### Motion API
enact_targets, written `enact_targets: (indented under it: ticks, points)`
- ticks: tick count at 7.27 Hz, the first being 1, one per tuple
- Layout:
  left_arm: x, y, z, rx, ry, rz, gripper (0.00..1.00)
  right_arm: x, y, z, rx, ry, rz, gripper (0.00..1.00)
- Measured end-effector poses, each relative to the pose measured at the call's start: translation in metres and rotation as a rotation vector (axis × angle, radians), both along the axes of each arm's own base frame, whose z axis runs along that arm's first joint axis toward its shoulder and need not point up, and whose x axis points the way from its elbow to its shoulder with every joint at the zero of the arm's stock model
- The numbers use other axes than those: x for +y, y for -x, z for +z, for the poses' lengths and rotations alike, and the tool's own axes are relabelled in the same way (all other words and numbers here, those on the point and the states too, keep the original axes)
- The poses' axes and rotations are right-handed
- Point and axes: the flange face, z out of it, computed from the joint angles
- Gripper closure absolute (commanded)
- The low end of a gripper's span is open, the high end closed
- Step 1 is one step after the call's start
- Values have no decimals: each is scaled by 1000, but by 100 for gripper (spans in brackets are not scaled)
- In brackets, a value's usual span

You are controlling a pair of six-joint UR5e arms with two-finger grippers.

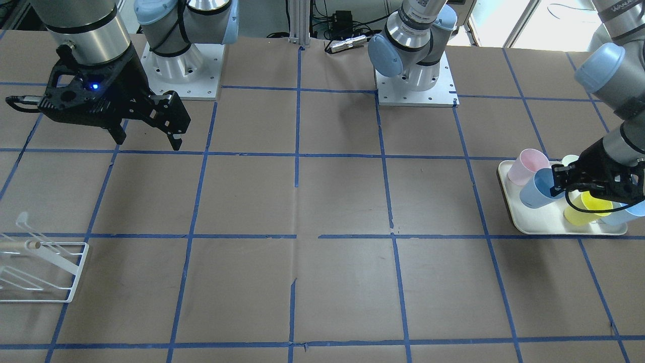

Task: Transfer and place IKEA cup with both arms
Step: 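Carry the cup with the left gripper down onto the white tray, then set the cup upright on the tray beside the yellow cup and release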

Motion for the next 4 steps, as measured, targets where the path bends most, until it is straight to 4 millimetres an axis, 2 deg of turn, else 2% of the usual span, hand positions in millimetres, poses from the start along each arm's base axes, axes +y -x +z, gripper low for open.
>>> enact_targets:
  ticks: [2,4]
  points:
    - [3,-32,-27,15,2,-21,100,0,0,1,-1,2,2,0]
    - [2,-45,-47,33,-9,-29,100,0,0,1,-1,2,3,0]
